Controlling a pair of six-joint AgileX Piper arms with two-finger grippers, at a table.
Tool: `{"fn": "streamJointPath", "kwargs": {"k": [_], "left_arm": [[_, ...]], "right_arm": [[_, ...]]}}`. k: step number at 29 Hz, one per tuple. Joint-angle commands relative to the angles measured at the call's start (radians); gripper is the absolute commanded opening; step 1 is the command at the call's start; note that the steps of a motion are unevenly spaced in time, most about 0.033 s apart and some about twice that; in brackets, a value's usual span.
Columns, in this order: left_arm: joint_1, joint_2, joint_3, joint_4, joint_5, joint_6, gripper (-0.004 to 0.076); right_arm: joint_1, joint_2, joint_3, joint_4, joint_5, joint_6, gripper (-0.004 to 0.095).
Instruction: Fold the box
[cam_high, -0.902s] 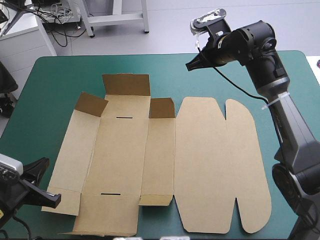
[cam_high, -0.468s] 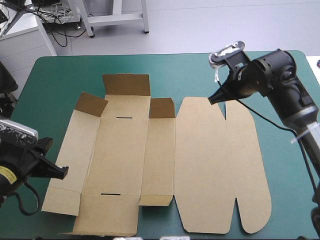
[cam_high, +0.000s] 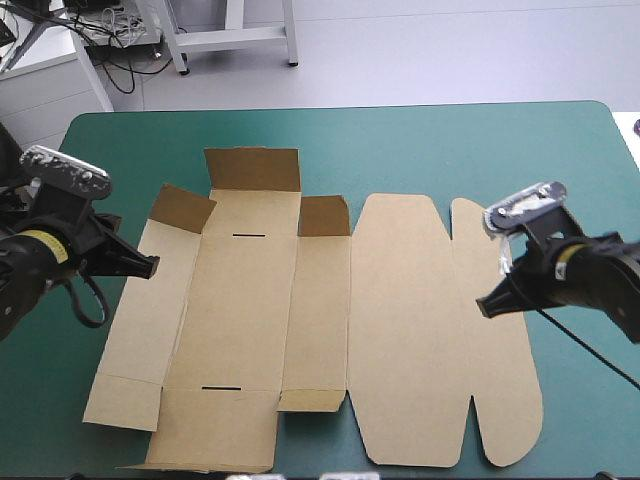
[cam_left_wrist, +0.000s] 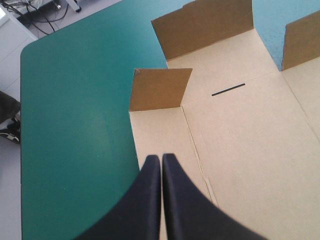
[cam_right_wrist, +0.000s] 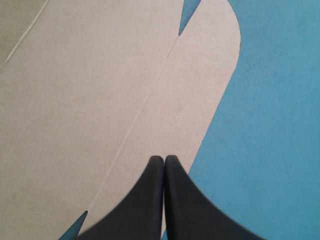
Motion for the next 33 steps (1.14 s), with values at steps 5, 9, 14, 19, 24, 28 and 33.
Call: {"fn": "streamJointPath", "kwargs": {"k": [5, 9, 14, 19, 24, 28, 33], "left_arm": [[0.014, 0.097, -0.084, 0.014, -0.024, -0.009, 0.0015], [0.125, 0.14, -0.094, -0.101, -0.03, 0.044, 0.0015], [0.372, 0.196, -0.094, -0.486, 0.04, 0.291, 0.0015], [0.662, 0.273, -0.088, -0.799, 0.154, 0.416, 0.0015], [0.809, 0.318, -0.09, -0.982, 0.154, 0.47, 0.0015], [0.866, 0.345, -0.09, -1.007, 0.154, 0.512, 0.0015], [0.882, 0.36, -0.09, -0.815, 0.154, 0.554, 0.0015]], "right_arm": [[-0.005, -0.233, 0.083, -0.011, -0.027, 0.017, -0.002], [-0.005, -0.297, 0.122, -0.011, -0.01, 0.018, -0.002], [-0.005, -0.329, 0.165, -0.011, 0.007, 0.024, -0.002], [-0.005, -0.329, 0.2, -0.011, -0.005, 0.028, -0.002], [-0.005, -0.329, 0.225, -0.011, -0.005, 0.045, -0.002], [-0.005, -0.329, 0.227, -0.011, -0.003, 0.045, -0.002], [-0.005, -0.329, 0.227, -0.015, -0.008, 0.045, -0.002]]}}
